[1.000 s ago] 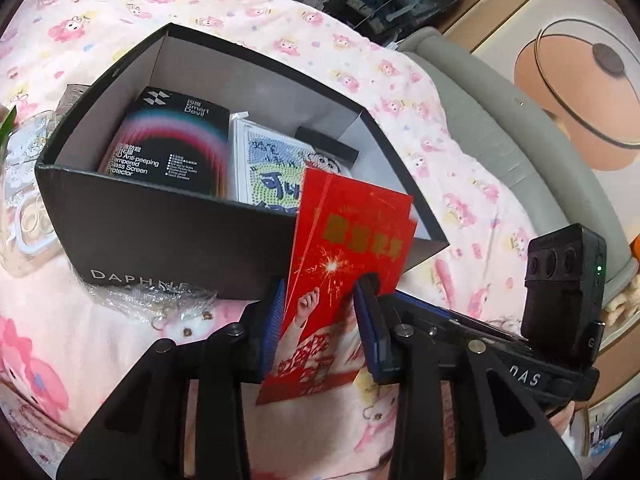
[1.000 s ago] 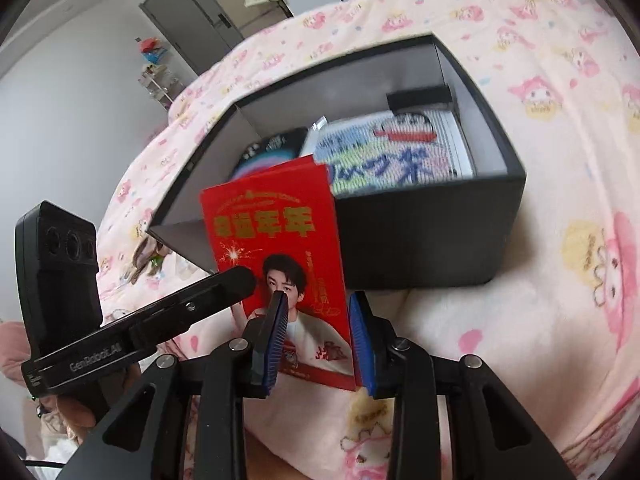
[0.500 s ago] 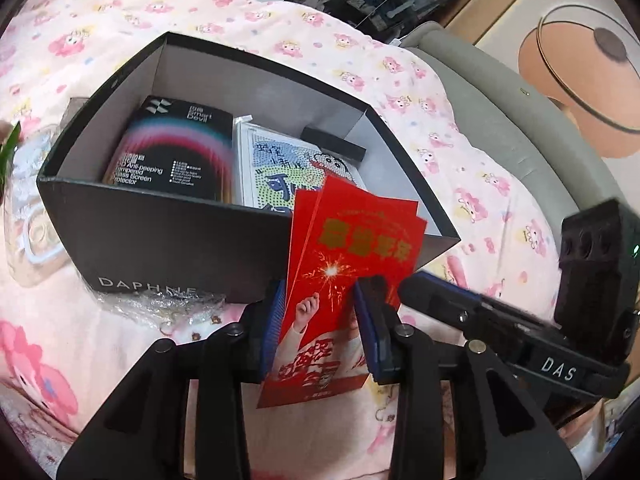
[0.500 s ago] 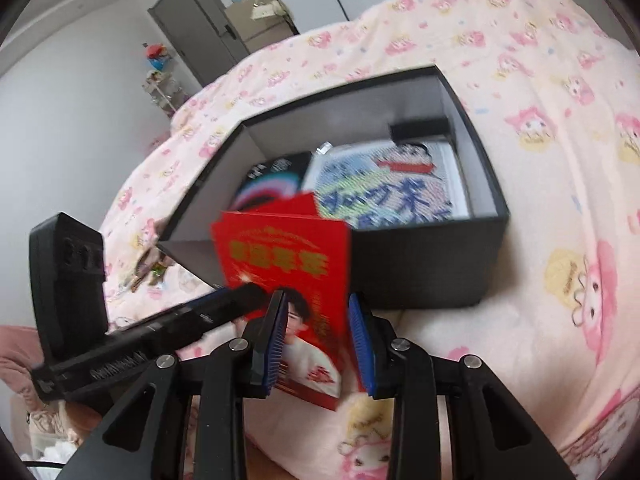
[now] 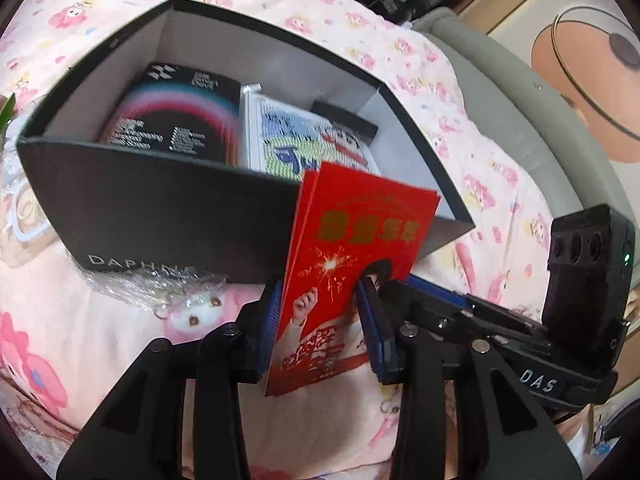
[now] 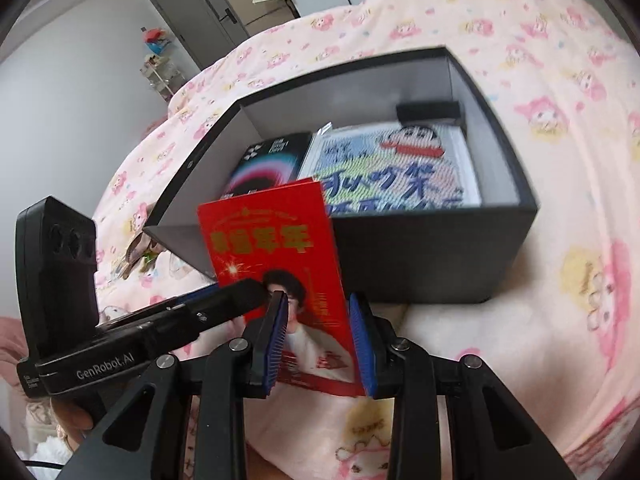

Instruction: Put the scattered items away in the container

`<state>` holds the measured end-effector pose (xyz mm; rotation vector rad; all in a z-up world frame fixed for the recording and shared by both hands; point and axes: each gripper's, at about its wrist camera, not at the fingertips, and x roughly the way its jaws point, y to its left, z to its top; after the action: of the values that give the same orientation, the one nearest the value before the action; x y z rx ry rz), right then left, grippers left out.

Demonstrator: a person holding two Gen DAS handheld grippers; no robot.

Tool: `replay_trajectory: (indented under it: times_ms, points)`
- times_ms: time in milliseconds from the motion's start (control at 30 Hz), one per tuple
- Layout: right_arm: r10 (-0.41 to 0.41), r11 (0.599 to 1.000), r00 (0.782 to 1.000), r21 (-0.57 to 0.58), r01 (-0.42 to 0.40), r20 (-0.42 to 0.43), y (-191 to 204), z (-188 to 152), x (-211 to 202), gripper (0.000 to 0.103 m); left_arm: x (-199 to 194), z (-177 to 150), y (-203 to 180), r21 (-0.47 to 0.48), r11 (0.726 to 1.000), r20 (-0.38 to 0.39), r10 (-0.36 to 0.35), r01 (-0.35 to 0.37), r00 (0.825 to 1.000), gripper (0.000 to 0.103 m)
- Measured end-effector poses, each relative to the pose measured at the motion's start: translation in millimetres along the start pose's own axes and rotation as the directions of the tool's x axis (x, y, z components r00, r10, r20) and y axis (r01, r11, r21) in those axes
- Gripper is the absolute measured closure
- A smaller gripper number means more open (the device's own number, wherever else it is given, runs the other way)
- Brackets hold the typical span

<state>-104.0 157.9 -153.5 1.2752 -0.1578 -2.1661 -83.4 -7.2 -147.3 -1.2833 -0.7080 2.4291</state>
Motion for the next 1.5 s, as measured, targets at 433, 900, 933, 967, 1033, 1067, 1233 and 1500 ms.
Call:
replay_trajectory:
  times_ms: [433, 900, 933, 967, 1033, 1067, 1233, 1500]
  points:
    - [-0.004, 1.000, 0.999, 0.013, 0.004, 0.032, -1, -2, -14, 0.074, -14, -3, -17, 0.071, 0.996, 0.061, -0.051, 0.046, 0.997, 0.067]
    - [0.070, 0.995, 0.987, -0.082, -0.058, 0.142, 5, 88, -46, 0.074, -36, 103, -51, 0.082, 0.986, 0.165, -0.157, 0.145, 0.974, 0.072]
    - [0.065, 0.995, 0.988, -0.083, -0.054, 0.137, 4, 93, -42, 0.074, -31, 108, -48, 0.072, 0.985, 0.157, -0.166, 0.157, 0.973, 0.072]
    - [0.065, 0.995, 0.990, -0.080, -0.055, 0.128, 0, 97, -38, 0.074, -25, 113, -46, 0.062, 0.986, 0.148, -0.163, 0.155, 0.975, 0.072]
    - [0.070, 0.996, 0.992, -0.059, -0.064, 0.102, -7, 104, -27, 0.074, -10, 122, -39, 0.034, 0.988, 0.111, -0.153, 0.151, 0.982, 0.072]
    - [0.069, 0.997, 0.994, -0.050, -0.065, 0.084, -12, 108, -22, 0.074, -3, 124, -36, 0.013, 0.988, 0.084, -0.152, 0.152, 0.985, 0.072]
    - [0.039, 0.999, 0.999, -0.011, -0.039, -0.006, -32, 122, 11, 0.074, 43, 128, -15, -0.106, 0.990, -0.074, -0.096, 0.088, 0.993, 0.073]
    - [-0.064, 0.992, 0.997, -0.102, 0.069, 0.050, -34, 105, 16, 0.075, 73, 123, 1, -0.162, 0.985, -0.198, 0.024, -0.057, 0.980, 0.065]
